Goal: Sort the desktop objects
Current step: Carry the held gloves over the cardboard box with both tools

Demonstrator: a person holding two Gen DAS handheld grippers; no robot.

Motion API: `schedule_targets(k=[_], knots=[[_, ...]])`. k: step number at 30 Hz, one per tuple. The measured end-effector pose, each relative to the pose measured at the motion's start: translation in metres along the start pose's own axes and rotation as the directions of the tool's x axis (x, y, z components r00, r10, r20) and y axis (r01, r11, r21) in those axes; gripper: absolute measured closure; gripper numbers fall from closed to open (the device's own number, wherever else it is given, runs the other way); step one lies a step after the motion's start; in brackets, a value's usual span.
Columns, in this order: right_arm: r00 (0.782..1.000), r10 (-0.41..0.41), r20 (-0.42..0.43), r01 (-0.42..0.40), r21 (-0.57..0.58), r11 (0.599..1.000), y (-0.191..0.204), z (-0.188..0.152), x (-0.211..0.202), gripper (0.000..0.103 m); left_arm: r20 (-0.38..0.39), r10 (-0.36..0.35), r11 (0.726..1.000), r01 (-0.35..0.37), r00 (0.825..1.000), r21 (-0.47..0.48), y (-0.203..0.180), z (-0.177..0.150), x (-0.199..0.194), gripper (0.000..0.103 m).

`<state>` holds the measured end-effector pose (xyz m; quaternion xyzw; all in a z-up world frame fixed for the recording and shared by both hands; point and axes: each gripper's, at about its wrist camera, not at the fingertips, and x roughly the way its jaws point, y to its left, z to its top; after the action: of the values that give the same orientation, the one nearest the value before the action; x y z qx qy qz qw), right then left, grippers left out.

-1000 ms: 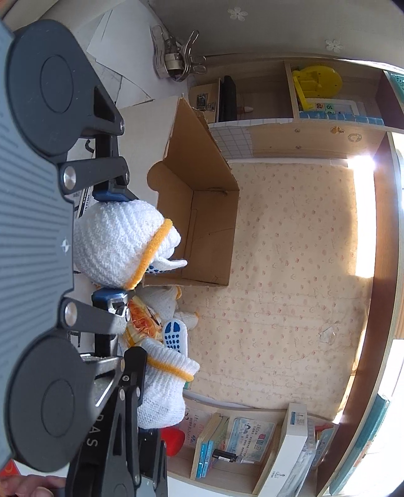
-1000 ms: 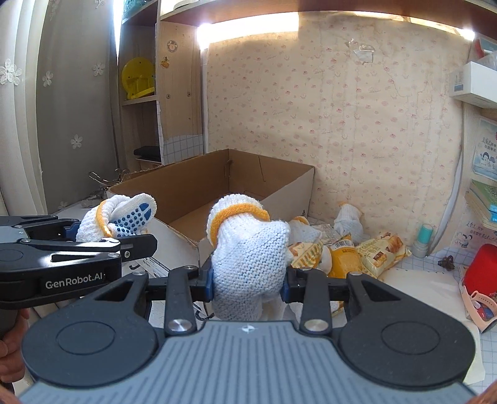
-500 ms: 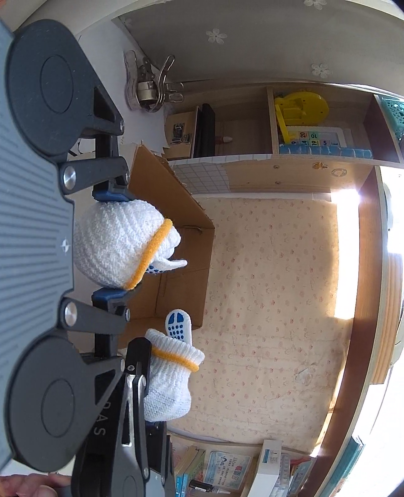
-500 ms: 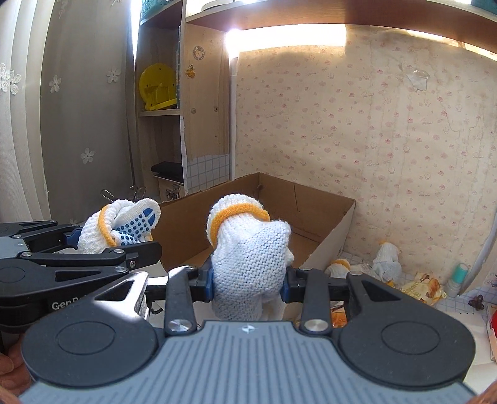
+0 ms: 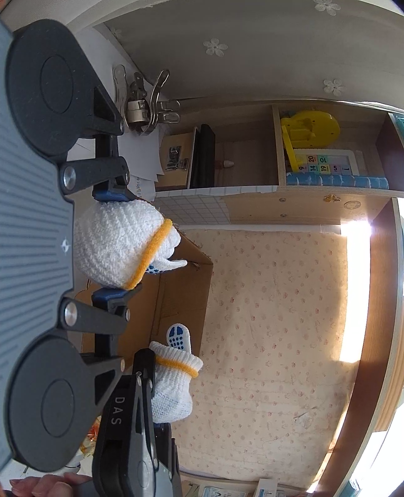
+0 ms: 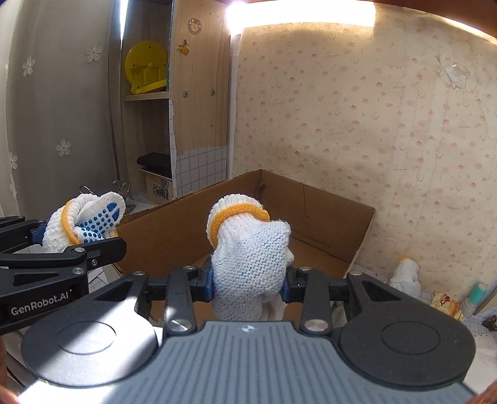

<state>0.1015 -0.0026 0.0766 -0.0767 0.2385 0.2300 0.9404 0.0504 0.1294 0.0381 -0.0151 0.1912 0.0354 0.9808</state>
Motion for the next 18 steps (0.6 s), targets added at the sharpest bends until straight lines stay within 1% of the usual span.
schedule_targets(k=[6, 13, 18], knots=[[0.999, -0.011, -0.034, 0.012, 0.009, 1.0, -0.008, 0.008, 0.026, 0.066, -0.022, 0.008, 1.0, -0.009, 1.0, -0.013, 0.009, 0.002, 0.02, 0.052], [0.997, -0.022, -0.076, 0.022, 0.0, 1.0, -0.015, 0.013, 0.055, 0.066, -0.053, 0.003, 1.0, -0.003, 0.999, -0.008, 0.013, 0.001, 0.04, 0.051], [0.996, -0.023, -0.091, 0.023, 0.003, 1.0, -0.019, 0.016, 0.07, 0.066, -0.052, -0.009, 1.0, 0.009, 0.999, -0.001, 0.011, 0.005, 0.046, 0.051]])
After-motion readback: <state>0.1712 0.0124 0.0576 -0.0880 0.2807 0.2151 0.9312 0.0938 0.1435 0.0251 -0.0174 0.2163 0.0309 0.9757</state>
